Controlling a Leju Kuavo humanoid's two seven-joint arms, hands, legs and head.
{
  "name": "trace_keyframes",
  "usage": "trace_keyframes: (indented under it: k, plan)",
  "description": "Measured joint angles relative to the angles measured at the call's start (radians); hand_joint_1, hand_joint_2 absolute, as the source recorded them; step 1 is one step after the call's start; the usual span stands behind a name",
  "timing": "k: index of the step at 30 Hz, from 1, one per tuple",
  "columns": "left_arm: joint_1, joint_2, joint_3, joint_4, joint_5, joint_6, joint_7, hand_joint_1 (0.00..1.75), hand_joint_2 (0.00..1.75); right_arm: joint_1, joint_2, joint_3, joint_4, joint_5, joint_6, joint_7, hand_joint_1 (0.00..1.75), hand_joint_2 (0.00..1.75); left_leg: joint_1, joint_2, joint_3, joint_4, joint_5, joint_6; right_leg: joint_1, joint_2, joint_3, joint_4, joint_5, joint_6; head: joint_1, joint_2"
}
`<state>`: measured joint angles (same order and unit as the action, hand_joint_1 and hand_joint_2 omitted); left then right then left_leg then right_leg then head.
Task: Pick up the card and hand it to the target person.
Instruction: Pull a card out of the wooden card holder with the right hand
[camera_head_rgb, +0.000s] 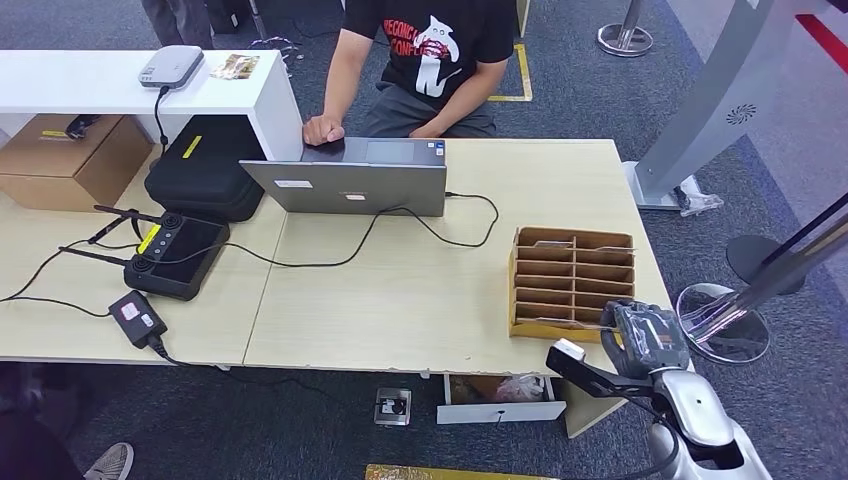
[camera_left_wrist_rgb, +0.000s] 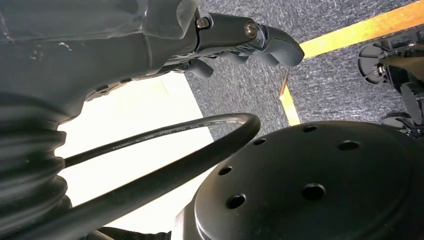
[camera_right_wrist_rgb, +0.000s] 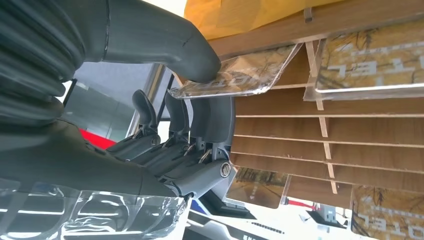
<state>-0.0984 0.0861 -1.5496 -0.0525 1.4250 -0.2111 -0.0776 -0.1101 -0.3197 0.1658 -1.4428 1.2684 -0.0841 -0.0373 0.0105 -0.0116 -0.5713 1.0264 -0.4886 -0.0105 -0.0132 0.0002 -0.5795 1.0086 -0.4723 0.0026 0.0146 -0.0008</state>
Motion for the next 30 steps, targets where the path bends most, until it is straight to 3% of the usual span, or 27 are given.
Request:
trace_keyframes:
  k: [17,22,30]
  plan:
    - [0.005,-0.009,0.0,0.011,0.014,-0.008,0.0,0.0,1.75,0.123,0.006,-0.078,-0.15,0.011,-0.067,-0.014,1.41,1.75,0.0,0.0,0.0,0.0,0.0,0.0,0.0,0.0,0.0,0.0,0.0,0.0,0.0,0.0]
    - [0.003,-0.009,0.0,0.011,0.001,-0.006,0.0,0.0,1.75,0.105,0.021,-0.098,-0.165,-0.01,-0.166,-0.058,1.45,1.75,0.0,0.0,0.0,0.0,0.0,0.0,0.0,0.001,0.0,0.0,0.0,0.0,0.0,0.0]
    - [0.0,-0.008,0.0,0.011,-0.032,-0.004,0.0,0.0,1.75,0.007,0.029,-0.107,-0.139,-0.089,-0.242,-0.114,1.44,1.75,0.0,0.0,0.0,0.0,0.0,0.0,0.0,0.001,0.0,0.0,0.0,0.0,0.0,0.0]
